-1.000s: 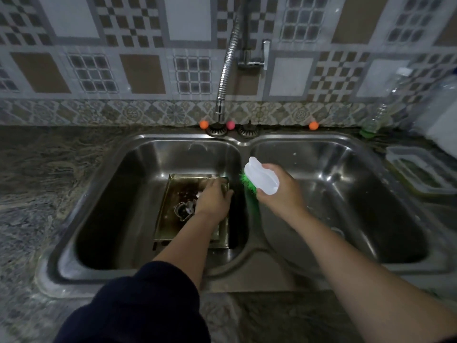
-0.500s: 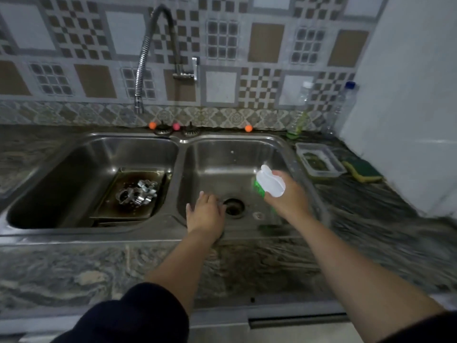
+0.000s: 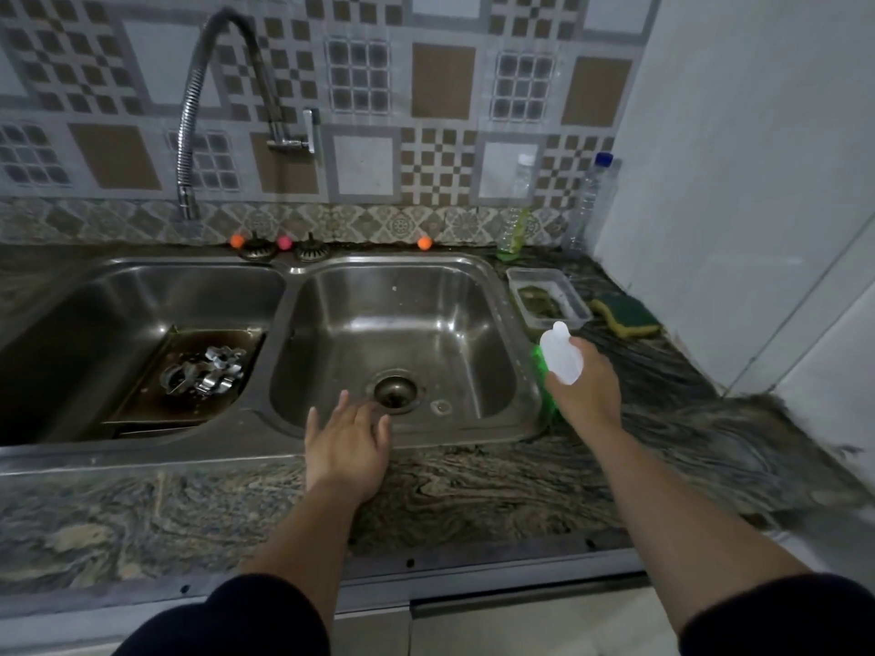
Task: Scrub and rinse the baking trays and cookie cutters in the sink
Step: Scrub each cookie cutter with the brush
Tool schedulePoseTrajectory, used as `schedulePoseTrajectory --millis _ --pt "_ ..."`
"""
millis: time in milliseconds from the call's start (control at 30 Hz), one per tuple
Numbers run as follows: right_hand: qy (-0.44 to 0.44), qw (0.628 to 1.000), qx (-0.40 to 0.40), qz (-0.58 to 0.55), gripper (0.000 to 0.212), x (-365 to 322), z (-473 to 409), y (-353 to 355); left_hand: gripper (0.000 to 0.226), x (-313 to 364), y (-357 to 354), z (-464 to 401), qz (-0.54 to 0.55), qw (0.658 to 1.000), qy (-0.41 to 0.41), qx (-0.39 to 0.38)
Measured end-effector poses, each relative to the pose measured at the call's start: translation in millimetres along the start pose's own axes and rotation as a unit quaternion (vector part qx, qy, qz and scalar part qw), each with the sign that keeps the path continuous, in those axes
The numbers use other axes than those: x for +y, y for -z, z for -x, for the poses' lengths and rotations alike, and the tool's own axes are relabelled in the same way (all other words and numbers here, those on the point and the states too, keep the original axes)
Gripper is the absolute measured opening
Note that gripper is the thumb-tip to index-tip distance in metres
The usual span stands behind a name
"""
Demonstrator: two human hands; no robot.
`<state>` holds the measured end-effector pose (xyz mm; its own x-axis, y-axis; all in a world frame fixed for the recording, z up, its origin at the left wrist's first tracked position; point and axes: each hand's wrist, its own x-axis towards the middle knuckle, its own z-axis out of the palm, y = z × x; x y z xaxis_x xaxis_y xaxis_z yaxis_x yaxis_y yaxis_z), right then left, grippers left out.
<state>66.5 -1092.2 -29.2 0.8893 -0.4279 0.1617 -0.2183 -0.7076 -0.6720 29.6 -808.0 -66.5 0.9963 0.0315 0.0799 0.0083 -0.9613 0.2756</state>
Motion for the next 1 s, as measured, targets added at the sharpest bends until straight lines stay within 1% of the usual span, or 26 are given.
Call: schedulePoseTrajectory --millis 67,233,367,433,533,600,633,800,900,1000 --pt "-0.011 1.0 -0.009 0.006 0.067 3 -4 3 0.051 1 0 0 -0.009 1.0 0.001 0.001" --pt "-0.022 0.996 -0.029 0.076 0.065 1 -13 14 0.052 2 1 -1 -0.018 1.0 0.005 -0.004" --pt "-0.026 0.994 -0.052 0.093 0.069 6 -19 19 0.053 2 1 1 -0.019 1.0 0.004 -0.002" --pt "-0.027 0.99 -0.051 0.125 0.072 4 -18 18 0.053 2 1 2 -0.015 1.0 0.001 -0.003" --pt "0.008 0.976 -0.004 0.22 0.07 -10 -9 15 0.052 1 1 3 -0.011 1.0 0.0 -0.002" --pt "0.053 0.966 0.028 0.252 0.062 -21 4 7 0.051 0 1 4 -0.009 1.0 0.0 0.0" --pt "0.077 0.963 0.029 0.257 0.058 -26 12 1 0.051 -1 1 4 -0.008 1.0 -0.001 0.003" --pt "0.169 0.945 -0.039 0.279 0.054 -58 48 -39 0.051 -1 3 4 0.005 1.0 -0.01 -0.004" --pt "0.184 0.947 -0.086 0.249 0.055 -83 63 -61 0.049 -8 8 4 0.019 0.999 -0.031 -0.015" --pt "0.199 0.947 -0.126 0.219 0.052 -111 76 -89 0.045 -34 18 -1 0.047 0.998 -0.03 -0.01"
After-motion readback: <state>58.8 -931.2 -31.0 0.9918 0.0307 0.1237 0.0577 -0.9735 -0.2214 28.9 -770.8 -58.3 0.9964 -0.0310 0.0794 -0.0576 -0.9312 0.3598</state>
